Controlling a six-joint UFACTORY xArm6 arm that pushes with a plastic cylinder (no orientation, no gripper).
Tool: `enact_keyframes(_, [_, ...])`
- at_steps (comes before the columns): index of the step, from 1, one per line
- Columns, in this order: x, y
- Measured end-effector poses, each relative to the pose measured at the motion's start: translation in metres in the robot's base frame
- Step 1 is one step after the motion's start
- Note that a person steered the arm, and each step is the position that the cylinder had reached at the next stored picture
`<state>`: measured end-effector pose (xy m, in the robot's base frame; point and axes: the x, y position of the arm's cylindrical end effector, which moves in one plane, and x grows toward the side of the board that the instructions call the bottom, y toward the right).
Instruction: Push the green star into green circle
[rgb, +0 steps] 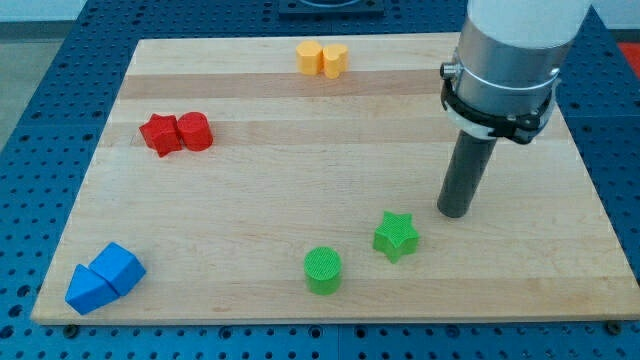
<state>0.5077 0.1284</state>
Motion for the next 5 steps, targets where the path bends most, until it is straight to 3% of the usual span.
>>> enact_keyframes(5, [0.049,-0.094])
